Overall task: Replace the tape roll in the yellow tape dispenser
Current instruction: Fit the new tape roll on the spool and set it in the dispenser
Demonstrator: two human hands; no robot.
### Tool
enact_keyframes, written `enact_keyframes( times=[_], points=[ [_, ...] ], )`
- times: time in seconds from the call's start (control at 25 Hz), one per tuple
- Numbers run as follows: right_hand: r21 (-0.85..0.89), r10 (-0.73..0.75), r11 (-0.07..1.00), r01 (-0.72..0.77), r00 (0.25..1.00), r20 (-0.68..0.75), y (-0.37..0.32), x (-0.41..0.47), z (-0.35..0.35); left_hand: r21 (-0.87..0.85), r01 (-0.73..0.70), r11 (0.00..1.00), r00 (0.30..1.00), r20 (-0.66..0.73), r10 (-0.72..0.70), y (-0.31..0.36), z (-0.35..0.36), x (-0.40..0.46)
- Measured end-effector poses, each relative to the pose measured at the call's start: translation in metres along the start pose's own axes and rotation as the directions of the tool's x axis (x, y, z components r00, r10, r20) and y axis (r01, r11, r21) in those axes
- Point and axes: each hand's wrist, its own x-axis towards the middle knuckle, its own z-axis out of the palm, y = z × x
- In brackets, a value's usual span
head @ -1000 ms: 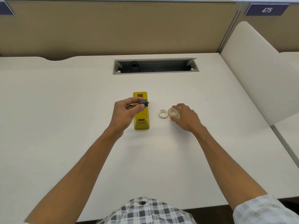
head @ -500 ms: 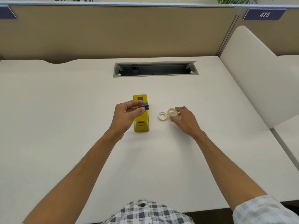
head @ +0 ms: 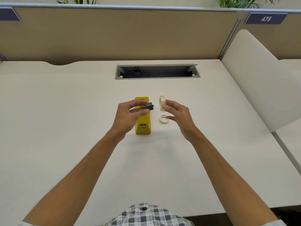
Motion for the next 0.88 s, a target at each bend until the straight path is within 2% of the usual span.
enact_keyframes(
  times=[0.2, 0.52, 0.64, 0.88],
  points=[
    [-0.067, -0.044, 0.997, 0.048, 0.997, 0.066, -0.011, -0.01, 0.015, 0.027, -0.039, 0.999, 0.999, -0.014, 0.039, 0.004, 0.003, -0.001],
    [-0.077, -0.086, 0.993, 0.094, 0.991, 0.102, -0.014, -0.012, 0.018, 0.044, -0.079, 0.996, 0.996, -0.037, 0.081, 0.003, -0.001, 0.0],
    [-0.078, -0.093, 0.992, 0.102, 0.989, 0.113, -0.014, -0.012, 0.018, 0.012, -0.093, 0.996, 0.996, -0.015, 0.093, 0.005, 0.0, -0.001],
    [-0.112, -0.108, 0.987, 0.119, 0.989, 0.104, -0.014, -0.013, 0.02, 0.058, -0.168, 0.984, 0.986, 0.025, 0.166, 0.006, 0.0, -0.001]
  ],
)
